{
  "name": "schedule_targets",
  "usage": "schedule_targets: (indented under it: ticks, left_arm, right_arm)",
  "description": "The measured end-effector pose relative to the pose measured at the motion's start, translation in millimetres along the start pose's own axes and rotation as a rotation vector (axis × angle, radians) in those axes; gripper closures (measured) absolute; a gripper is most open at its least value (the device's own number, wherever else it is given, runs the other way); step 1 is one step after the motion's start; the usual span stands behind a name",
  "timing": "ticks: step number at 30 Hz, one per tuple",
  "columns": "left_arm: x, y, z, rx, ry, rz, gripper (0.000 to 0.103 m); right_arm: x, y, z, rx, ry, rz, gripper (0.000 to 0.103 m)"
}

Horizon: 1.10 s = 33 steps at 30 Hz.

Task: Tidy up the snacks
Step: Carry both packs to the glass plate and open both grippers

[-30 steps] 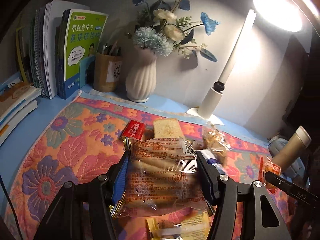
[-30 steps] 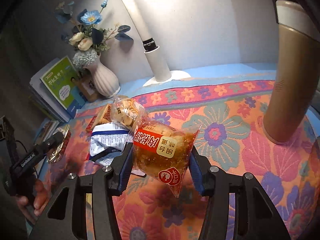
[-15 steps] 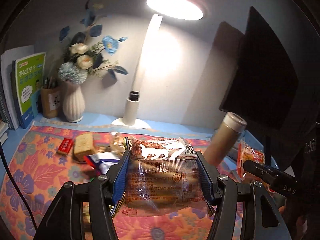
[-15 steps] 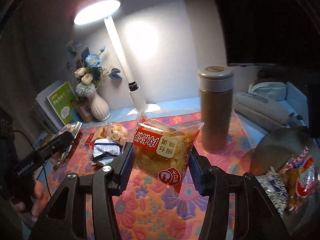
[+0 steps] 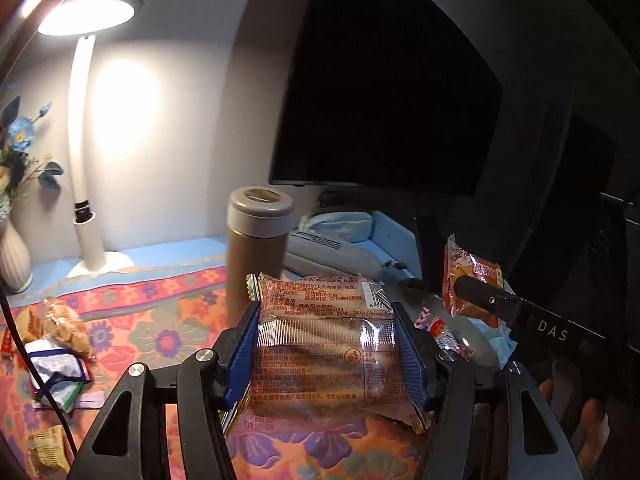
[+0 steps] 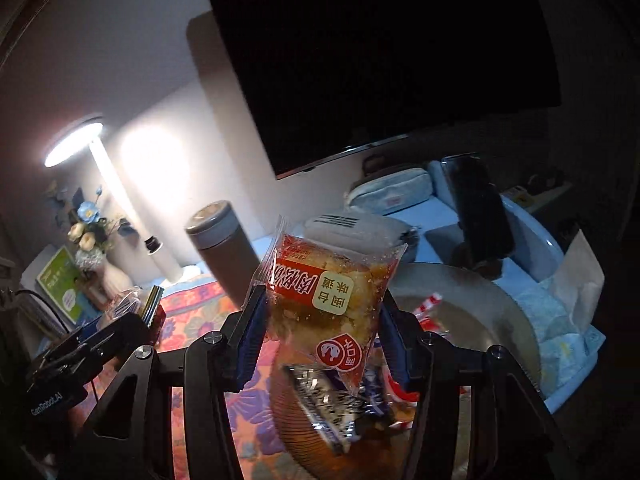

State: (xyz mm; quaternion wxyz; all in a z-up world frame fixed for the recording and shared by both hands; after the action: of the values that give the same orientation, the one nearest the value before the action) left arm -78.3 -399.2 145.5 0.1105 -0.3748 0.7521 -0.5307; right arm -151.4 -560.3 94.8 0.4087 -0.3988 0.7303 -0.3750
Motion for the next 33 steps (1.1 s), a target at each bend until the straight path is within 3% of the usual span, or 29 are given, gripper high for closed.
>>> schedule_targets:
  ticks: [8,16,18,21,33]
  left_arm:
    - [51.4,7.4,71.9,-0.098,0.074,0.010,0.043]
    - [74.3,13.0,116.6,-0.151,0.095,0.037,0.043]
    - [77.4,15.4,122.4,-0.163,0.099,0.026,0.041]
    - [76.6,18.5,129.9,-0.179,0.099,0.007,0.027]
    - [45.2,17.8,103.0,-0.156,0.070,-0.024,0.026]
  right_arm:
    - [72.5,1.9,14.8,-0.031,0.092,0.093,0.051]
    - [102.2,3.7,21.2,-0.026,0.141,0.115,0.051]
    - [106.4,3.4,22.7,-0.029,0.150,0.113,0.051]
    - [110.6,4.4,24.4,-0.040,0.158,0.117,0.049]
    - [87.7,5.2,18.0,-0.034,0.121,0.098,0.045]
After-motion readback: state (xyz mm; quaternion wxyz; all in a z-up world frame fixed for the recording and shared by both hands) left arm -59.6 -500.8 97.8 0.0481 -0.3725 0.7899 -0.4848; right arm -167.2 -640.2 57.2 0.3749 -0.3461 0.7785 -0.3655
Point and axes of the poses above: each gripper's, at about its wrist camera, not at the fingertips, and z roughly the way its jaws point, x to its right, y to its underside, the point moved 8 cm from there along z, roughly the way its jaws point, and after that the axes turned 5 degrees about x, right-handed, at the moved point
